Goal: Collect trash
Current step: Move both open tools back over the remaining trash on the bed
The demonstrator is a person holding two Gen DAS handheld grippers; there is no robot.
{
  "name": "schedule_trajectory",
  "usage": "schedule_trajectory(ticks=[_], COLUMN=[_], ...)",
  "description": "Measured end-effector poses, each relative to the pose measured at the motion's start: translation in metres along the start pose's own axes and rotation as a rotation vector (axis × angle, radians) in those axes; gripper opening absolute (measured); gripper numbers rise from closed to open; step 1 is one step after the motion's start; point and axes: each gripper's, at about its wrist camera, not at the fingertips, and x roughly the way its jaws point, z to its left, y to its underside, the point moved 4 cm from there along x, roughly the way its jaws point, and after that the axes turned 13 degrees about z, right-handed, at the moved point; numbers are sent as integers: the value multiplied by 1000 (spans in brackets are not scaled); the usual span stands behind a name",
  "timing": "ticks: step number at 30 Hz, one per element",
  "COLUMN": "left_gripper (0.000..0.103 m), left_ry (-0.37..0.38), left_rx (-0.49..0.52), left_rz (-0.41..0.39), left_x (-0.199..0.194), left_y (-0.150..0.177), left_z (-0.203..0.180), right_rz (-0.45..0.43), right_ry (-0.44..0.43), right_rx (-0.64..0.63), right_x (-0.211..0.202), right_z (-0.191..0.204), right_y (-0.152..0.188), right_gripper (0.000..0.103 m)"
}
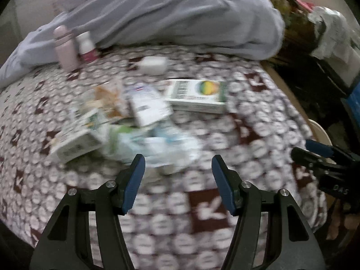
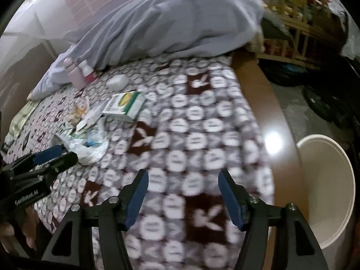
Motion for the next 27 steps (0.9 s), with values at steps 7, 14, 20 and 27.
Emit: schedule_trajectory(ticks=[7,14,20,27], left_gripper=[60,60,60,59], left_ry=[-2,80,147,179], left_rx=[-109,-179,-229,-257], left_rz=[22,45,33,81], left_x=[2,11,18,43], left_y=[15,16,-3,-21], left_z=[58,75,69,62], right_rz=[14,40,55,67], right_ry=[-21,-28,-18,-26], right_rx=[-58,-116,-120,-113], right_x=[11,26,31,37], right_z=[33,61,61,58], right_y=[-10,-17,-18,-20], right_gripper=[63,63,64,64])
